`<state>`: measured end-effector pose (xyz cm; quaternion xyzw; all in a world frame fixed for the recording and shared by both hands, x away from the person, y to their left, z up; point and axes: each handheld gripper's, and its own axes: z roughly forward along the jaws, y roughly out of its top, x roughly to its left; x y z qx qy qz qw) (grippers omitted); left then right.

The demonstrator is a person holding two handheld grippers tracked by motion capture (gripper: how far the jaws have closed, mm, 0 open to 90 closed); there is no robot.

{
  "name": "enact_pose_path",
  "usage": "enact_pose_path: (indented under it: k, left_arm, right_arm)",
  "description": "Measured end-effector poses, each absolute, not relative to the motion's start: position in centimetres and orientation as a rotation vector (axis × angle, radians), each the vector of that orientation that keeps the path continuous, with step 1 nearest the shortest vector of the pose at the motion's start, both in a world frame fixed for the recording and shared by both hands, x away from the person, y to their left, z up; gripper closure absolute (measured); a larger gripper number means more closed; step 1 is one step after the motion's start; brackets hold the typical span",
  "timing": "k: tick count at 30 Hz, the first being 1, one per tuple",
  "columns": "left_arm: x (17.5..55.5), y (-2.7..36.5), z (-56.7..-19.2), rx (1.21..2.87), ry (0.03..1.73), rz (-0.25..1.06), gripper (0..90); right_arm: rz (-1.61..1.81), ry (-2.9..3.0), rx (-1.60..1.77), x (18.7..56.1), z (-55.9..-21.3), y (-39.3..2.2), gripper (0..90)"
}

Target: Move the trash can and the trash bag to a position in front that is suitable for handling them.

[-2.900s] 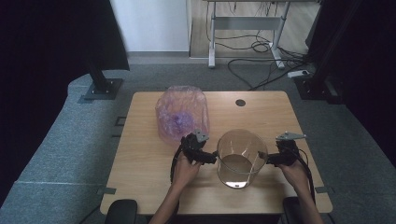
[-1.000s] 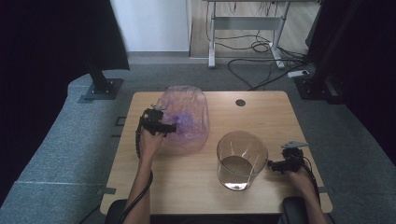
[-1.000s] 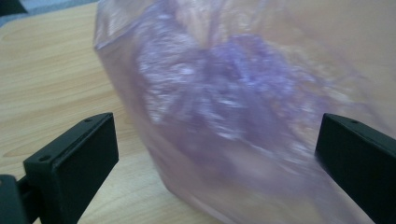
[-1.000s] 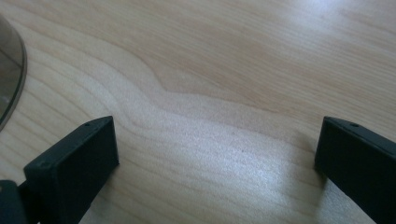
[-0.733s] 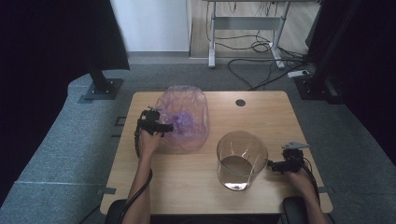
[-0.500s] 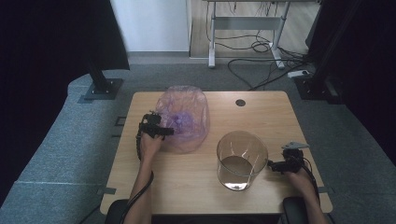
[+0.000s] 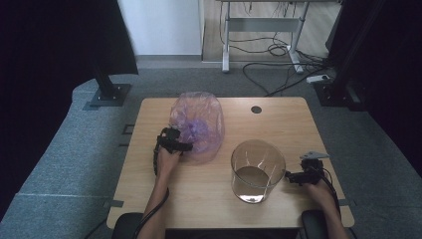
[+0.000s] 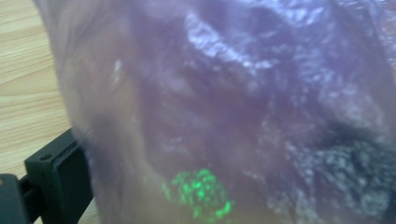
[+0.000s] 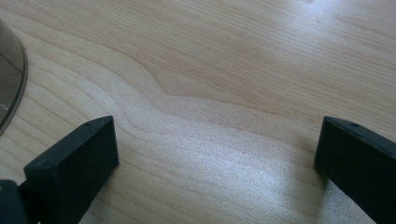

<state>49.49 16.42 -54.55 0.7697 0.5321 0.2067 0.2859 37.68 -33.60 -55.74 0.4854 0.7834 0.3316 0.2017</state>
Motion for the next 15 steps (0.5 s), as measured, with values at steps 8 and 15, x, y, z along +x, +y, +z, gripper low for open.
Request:
enact_pose_path:
  k: [8, 15]
  left_arm:
    - [49.2, 12.9, -54.7, 2.092, 1.337, 0.530, 0.0]
    - [49.3, 9.3, -54.7, 2.126, 1.272, 0.501, 0.0]
  right_arm:
    - [0.926, 2.187, 1.359, 37.7, -55.7, -33.5, 0.0]
    - [0.925, 2.186, 1.359, 37.7, -55.7, -33.5, 0.0]
